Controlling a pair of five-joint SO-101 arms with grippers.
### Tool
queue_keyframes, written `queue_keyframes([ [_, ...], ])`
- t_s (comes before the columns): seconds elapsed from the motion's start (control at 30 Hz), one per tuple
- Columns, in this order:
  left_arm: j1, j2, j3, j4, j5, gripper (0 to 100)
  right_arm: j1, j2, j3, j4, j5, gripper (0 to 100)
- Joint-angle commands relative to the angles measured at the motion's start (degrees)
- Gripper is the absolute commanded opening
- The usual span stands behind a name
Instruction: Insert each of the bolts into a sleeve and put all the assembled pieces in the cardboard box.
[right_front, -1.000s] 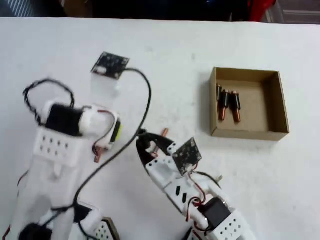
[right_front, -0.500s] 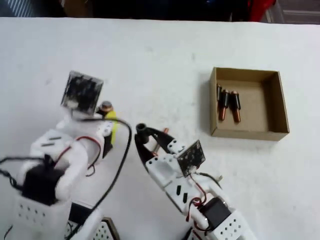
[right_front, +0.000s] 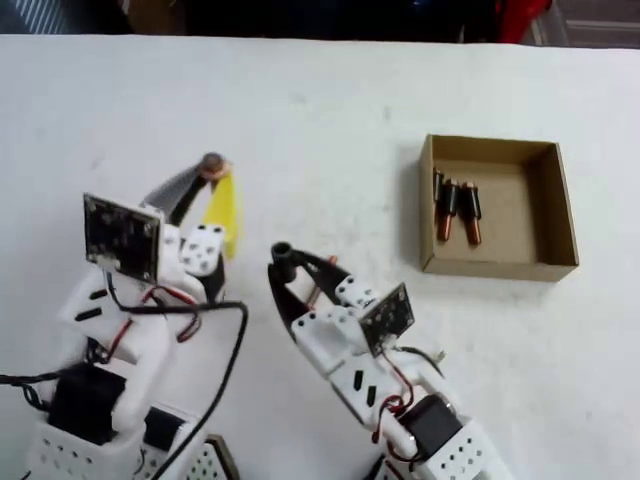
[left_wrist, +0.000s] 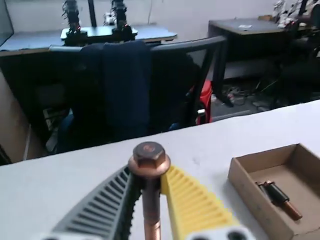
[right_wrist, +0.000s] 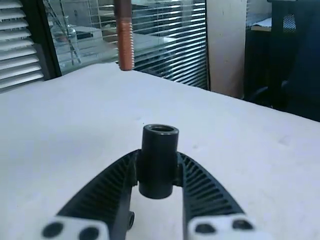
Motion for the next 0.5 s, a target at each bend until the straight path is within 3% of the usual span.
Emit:
queue_keyframes([
  [0.0, 6.64, -1.1, -0.53, -6.51, 0.0, 2, -0.66, -0.31, 0.44, -3.65, -0.26, 1.7],
  [0.23, 9.27, -1.1, -0.79, -12.84, 0.0, 2, -0.66, -0.22, 0.44, -7.6, 0.0, 1.7],
  [0.47, 10.77, -1.01, 0.18, -13.01, 0.0, 2, -0.66, -0.22, 0.44, -9.1, 7.3, 1.7],
])
